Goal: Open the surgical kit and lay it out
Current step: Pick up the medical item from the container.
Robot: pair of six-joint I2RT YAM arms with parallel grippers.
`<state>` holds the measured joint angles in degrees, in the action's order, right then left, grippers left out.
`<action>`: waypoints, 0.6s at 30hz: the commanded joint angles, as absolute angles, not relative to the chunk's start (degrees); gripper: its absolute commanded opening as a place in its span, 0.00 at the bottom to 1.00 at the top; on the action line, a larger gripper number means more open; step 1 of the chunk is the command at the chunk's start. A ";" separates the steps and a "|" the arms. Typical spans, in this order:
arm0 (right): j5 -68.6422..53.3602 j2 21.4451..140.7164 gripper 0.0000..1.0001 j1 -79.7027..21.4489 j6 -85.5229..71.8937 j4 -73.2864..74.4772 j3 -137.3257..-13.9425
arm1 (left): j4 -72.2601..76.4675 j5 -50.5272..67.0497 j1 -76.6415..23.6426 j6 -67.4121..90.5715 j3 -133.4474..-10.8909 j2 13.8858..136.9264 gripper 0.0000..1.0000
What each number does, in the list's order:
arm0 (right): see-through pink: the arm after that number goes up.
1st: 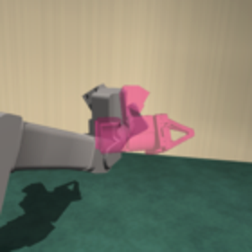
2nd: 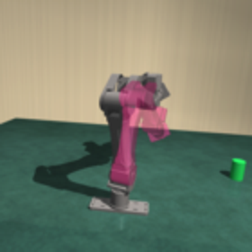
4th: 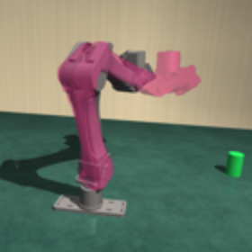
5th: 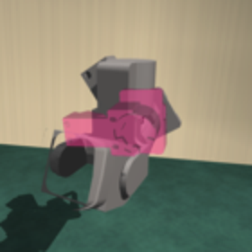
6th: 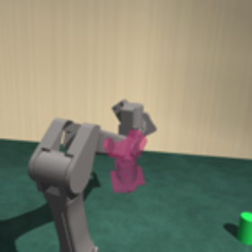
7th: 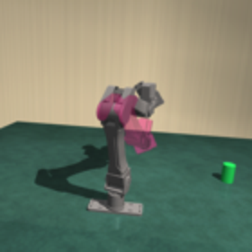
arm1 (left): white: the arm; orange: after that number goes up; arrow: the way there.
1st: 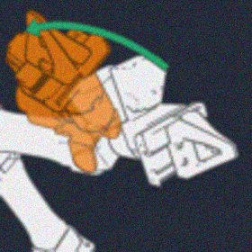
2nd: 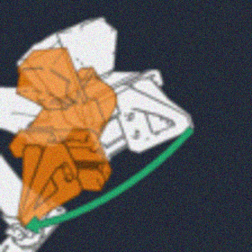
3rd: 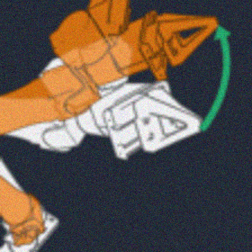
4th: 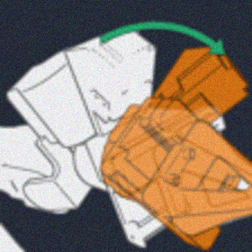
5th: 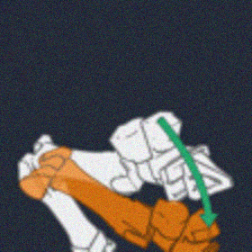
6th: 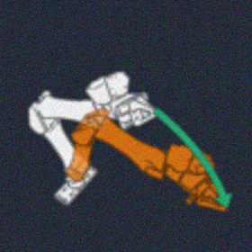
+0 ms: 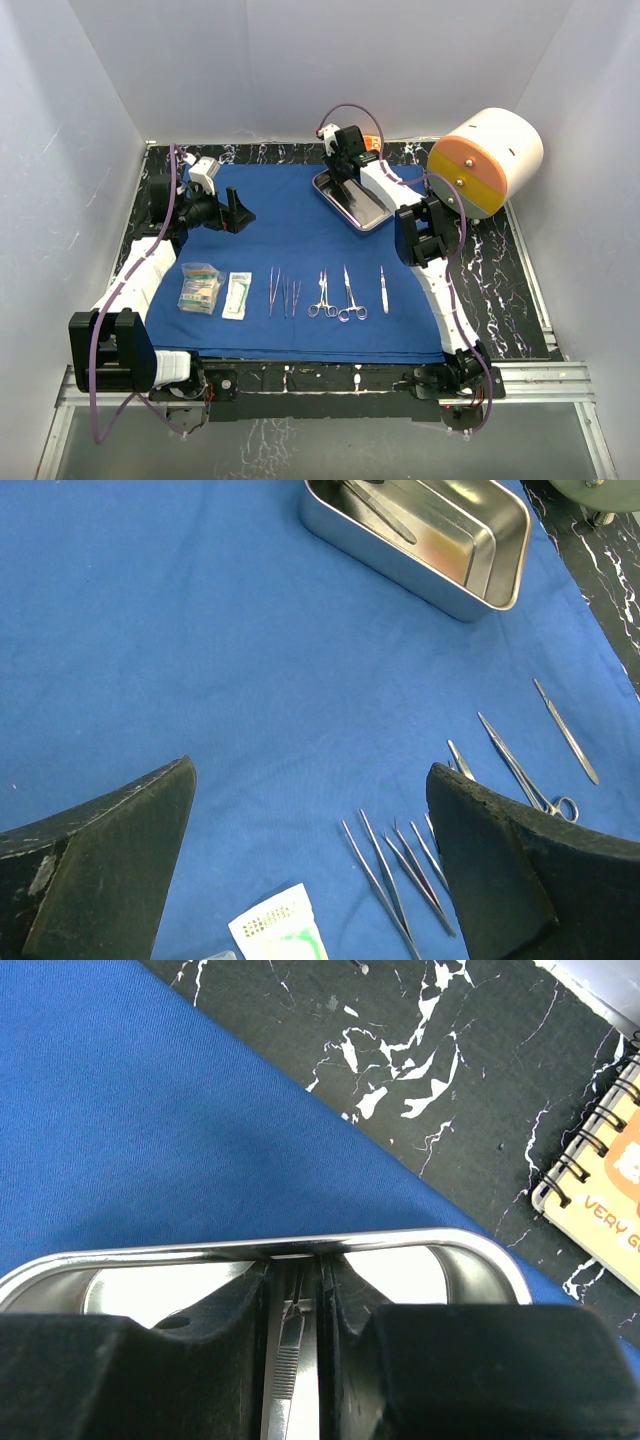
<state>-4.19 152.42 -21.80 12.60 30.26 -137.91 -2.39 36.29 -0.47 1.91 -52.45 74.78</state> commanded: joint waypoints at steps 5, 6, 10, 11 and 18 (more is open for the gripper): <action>-4.49 155.43 0.14 -21.18 12.35 36.78 -132.85 | -2.63 37.31 0.28 1.28 -52.66 73.89 0.99; -4.68 154.54 0.15 -21.18 12.27 36.12 -131.03 | -2.59 37.38 0.30 1.30 -52.69 73.86 0.98; -4.86 152.11 0.16 -21.04 12.35 35.19 -127.20 | -2.37 37.62 0.42 1.48 -52.54 73.91 0.99; -5.02 151.95 0.16 -21.02 12.31 35.47 -127.18 | -2.37 37.67 0.38 1.54 -52.56 73.92 0.98; -5.58 152.69 0.15 -20.70 11.84 36.30 -129.13 | -2.50 37.75 0.69 1.83 -52.72 73.65 0.98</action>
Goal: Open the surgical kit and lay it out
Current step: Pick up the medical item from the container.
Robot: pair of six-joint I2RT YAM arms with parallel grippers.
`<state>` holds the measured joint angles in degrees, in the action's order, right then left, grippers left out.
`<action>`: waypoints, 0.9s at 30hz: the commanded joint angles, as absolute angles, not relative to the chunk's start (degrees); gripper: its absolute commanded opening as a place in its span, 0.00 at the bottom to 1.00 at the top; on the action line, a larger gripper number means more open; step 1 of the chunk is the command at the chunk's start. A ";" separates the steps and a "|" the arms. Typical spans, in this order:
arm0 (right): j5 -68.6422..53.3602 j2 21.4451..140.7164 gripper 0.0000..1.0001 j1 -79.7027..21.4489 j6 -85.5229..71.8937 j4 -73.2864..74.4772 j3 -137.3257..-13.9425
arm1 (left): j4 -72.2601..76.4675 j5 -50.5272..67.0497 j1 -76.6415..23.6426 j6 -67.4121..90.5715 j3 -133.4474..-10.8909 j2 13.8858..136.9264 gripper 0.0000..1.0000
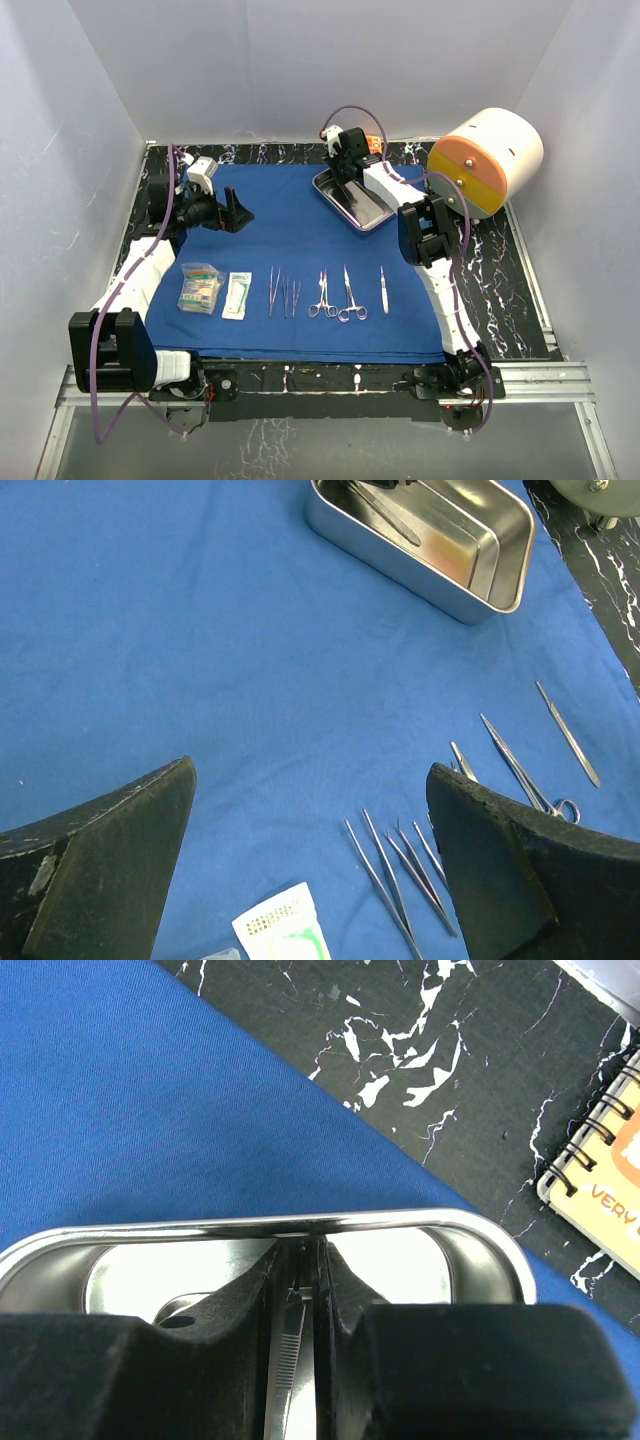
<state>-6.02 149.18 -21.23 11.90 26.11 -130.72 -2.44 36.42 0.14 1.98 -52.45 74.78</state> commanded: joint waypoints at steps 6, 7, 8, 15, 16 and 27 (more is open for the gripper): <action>-5.21 155.59 0.15 -20.35 11.84 37.17 -132.50 | -2.20 37.89 0.86 2.18 -52.78 73.91 0.98; -5.23 155.95 0.14 -20.29 11.79 37.18 -132.84 | -2.20 37.90 0.83 2.22 -52.86 73.99 0.98; -5.08 156.19 0.13 -20.26 11.80 37.11 -133.05 | -2.26 37.89 0.95 2.20 -52.90 74.12 0.98; -5.27 157.11 0.05 -20.17 11.62 36.09 -133.85 | -2.02 37.80 1.00 2.19 -52.68 74.18 0.98; -5.36 157.12 0.02 -20.21 11.60 36.04 -134.20 | -2.04 37.79 1.05 2.14 -52.68 74.18 0.98; -6.77 149.00 0.00 -20.05 9.28 33.87 -135.53 | -1.94 37.98 1.14 2.37 -52.57 73.75 0.98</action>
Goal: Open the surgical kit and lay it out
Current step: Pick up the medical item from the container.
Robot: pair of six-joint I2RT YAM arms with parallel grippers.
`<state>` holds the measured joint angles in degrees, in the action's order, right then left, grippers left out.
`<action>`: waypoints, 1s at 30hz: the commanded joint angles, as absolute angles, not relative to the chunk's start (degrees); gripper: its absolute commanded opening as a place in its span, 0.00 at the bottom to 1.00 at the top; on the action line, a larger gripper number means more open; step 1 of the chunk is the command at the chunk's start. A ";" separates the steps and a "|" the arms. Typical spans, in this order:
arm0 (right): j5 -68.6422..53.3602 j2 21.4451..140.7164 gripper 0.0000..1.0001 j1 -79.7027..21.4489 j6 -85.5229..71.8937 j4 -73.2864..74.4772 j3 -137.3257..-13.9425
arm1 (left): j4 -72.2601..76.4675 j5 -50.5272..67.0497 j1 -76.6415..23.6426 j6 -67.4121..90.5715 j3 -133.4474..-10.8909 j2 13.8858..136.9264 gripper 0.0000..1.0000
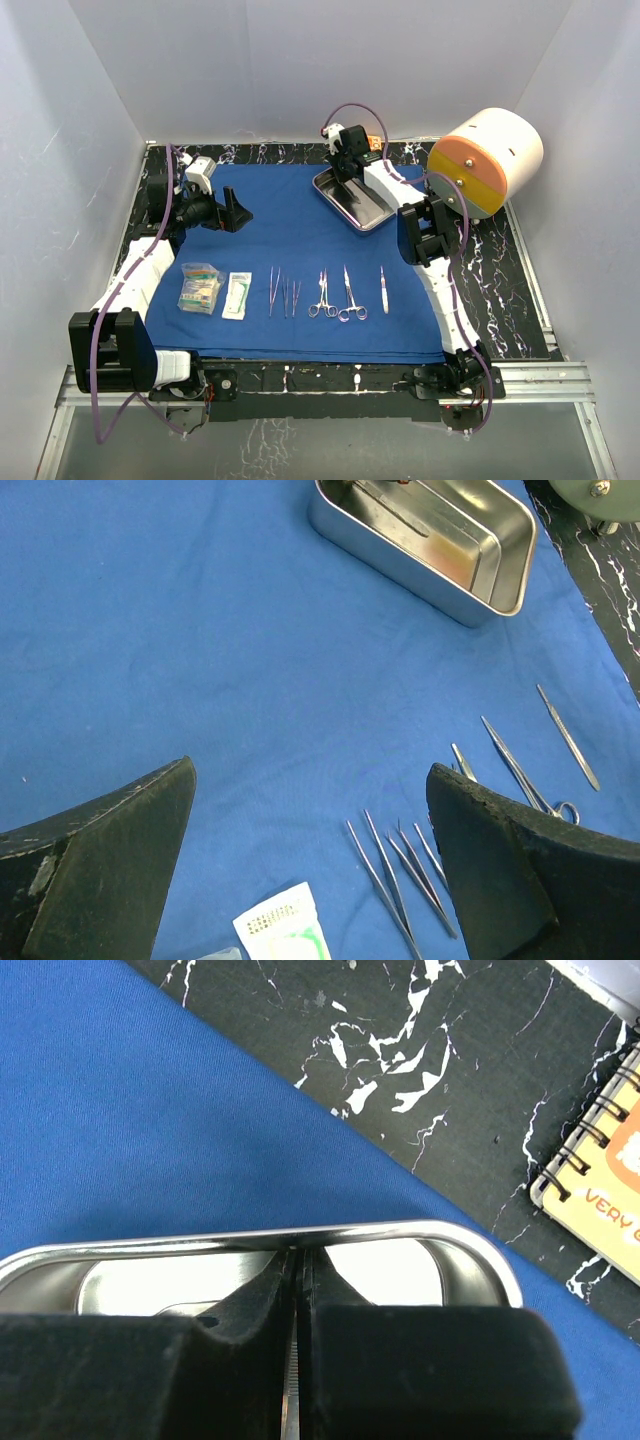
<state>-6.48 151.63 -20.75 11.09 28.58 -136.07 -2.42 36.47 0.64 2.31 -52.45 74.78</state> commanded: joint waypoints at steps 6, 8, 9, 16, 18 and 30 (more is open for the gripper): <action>-7.20 143.75 0.00 -20.13 7.64 33.60 -135.36 | -1.78 38.25 1.10 2.54 -52.41 73.19 0.98; -7.29 142.56 0.00 -20.12 7.18 33.64 -135.14 | -1.76 38.33 1.13 2.55 -52.33 72.92 0.98; -7.29 142.08 0.00 -20.10 7.05 33.78 -135.09 | -1.74 38.33 1.12 2.56 -52.33 72.82 0.98; -7.29 140.17 0.00 -20.13 6.65 34.75 -134.78 | -1.45 38.59 1.07 2.91 -52.29 72.69 0.98; -7.37 139.72 0.00 -20.13 6.48 34.93 -134.50 | -1.49 38.61 1.14 2.99 -52.33 72.74 0.98; -6.17 127.10 0.00 -20.12 3.32 36.52 -124.83 | -0.59 38.31 1.11 3.36 -51.65 72.30 0.99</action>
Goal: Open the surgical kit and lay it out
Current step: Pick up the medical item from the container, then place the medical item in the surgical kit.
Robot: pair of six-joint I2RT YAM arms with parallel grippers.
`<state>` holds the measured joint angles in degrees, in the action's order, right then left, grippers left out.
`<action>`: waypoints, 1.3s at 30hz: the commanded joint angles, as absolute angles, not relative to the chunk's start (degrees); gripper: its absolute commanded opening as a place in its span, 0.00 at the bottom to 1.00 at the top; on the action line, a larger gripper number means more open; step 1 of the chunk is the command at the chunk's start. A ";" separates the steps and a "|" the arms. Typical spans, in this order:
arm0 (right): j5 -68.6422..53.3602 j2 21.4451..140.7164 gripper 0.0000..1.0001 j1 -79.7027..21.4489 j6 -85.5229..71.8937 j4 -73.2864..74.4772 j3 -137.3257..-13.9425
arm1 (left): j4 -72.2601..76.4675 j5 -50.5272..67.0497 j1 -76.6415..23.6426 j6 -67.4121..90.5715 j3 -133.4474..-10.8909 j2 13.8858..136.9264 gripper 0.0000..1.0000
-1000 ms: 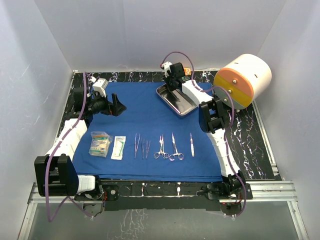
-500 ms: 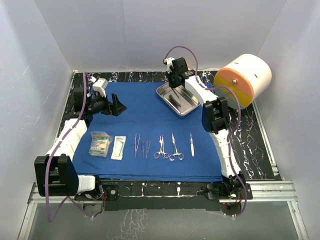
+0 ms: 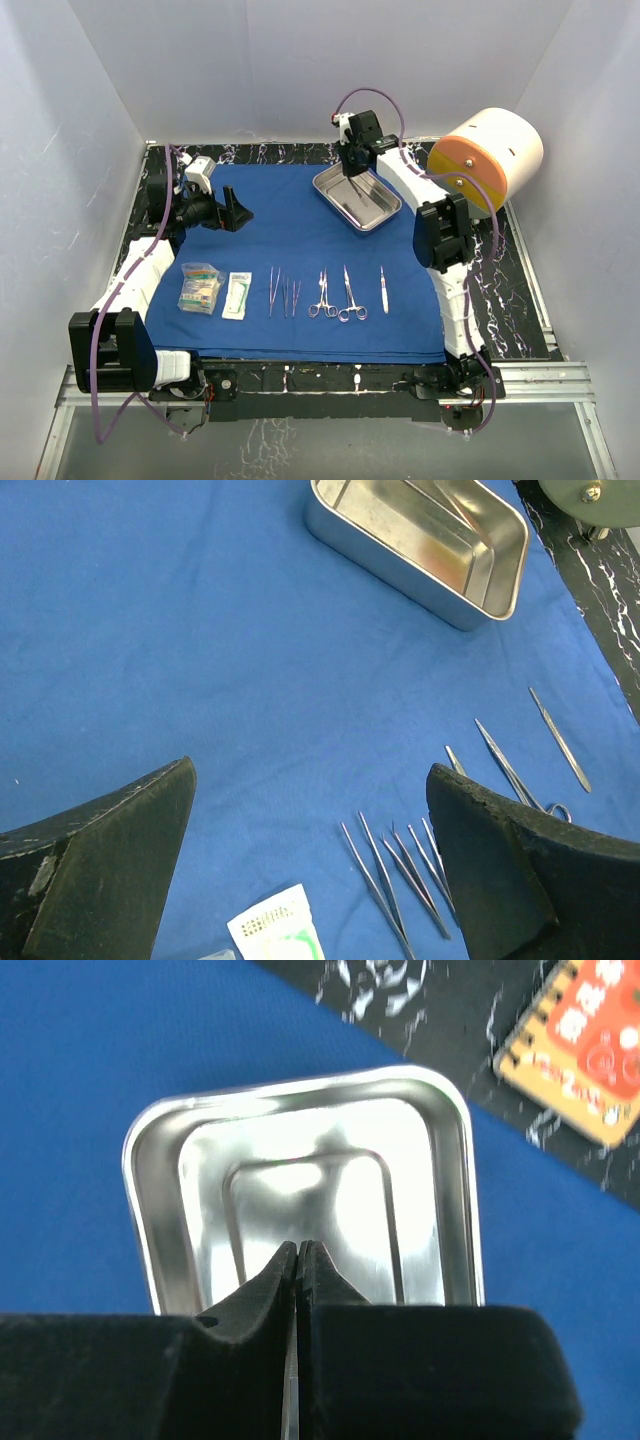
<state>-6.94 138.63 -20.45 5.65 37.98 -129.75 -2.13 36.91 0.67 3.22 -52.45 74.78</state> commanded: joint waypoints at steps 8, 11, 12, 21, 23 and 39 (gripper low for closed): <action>-4.90 110.25 0.00 -20.07 2.16 33.55 -105.73 | 0.54 36.77 1.07 2.23 -49.93 70.44 0.98; -4.75 103.96 0.00 -20.12 1.05 32.55 -98.42 | 1.00 36.30 1.12 1.90 -48.94 69.27 0.99; -4.49 101.87 0.00 -20.08 0.57 32.12 -95.68 | 1.09 36.22 1.13 1.83 -48.70 69.00 0.98; 0.80 84.14 0.00 -20.10 -5.57 25.35 -70.11 | 2.91 36.11 1.13 1.94 -46.85 67.59 0.98; 0.85 81.52 0.00 -20.13 -6.44 22.75 -63.67 | 2.99 35.92 1.03 1.97 -46.84 67.66 0.98; 0.99 76.57 0.00 -20.04 -18.17 11.86 -41.73 | 2.81 33.67 1.09 0.46 -46.57 69.36 0.98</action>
